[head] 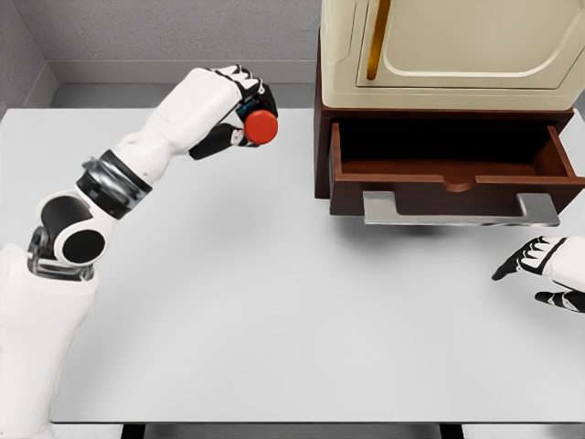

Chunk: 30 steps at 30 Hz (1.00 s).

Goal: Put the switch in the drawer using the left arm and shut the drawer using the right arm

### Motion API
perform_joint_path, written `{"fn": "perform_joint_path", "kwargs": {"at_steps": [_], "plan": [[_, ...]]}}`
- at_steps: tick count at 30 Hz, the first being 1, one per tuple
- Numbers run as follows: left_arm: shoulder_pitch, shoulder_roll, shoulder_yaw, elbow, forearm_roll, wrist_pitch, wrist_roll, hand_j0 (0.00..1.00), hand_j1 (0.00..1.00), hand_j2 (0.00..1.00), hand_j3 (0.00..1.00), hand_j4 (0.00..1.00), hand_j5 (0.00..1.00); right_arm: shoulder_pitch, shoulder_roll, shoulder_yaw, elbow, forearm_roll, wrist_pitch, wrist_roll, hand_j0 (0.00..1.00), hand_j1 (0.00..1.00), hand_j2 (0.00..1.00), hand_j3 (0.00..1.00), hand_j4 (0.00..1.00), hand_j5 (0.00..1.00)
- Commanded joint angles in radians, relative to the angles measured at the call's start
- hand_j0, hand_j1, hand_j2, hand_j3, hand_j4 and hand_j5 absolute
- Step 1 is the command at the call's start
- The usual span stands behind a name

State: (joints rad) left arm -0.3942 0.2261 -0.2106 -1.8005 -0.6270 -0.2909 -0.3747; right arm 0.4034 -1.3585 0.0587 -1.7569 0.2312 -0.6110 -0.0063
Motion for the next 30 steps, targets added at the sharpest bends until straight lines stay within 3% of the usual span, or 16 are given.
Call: {"fn": "perform_joint_path", "kwargs": {"at_steps": [1, 6, 22, 30], "plan": [[0.000, -0.021, -0.021, 0.000, -0.037, 0.001, 0.002, 0.30, 0.30, 0.30, 0.30, 0.30, 0.30, 0.000, -0.002, 0.000, -0.001, -0.007, 0.000, 0.000, 0.71, 0.71, 0.71, 0.71, 0.71, 0.71], [-0.038, -0.042, -0.059, 0.000, -0.046, 0.001, 0.002, 0.30, 0.30, 0.30, 0.30, 0.30, 0.30, 0.000, -0.002, 0.000, -0.001, -0.007, 0.000, 0.000, 0.71, 0.71, 0.71, 0.71, 0.71, 0.71], [-0.091, -0.221, -0.141, 0.001, -0.273, 0.013, 0.002, 0.30, 0.30, 0.30, 0.30, 0.30, 0.30, 0.000, -0.002, 0.000, -0.001, -0.007, 0.000, 0.000, 0.71, 0.71, 0.71, 0.71, 0.71, 0.71], [-0.110, -0.226, -0.185, 0.016, -0.372, 0.018, 0.000, 0.30, 0.30, 0.30, 0.30, 0.30, 0.30, 0.000, -0.002, 0.000, -0.001, -0.007, 0.000, 0.000, 0.71, 0.71, 0.71, 0.71, 0.71, 0.71]]}}
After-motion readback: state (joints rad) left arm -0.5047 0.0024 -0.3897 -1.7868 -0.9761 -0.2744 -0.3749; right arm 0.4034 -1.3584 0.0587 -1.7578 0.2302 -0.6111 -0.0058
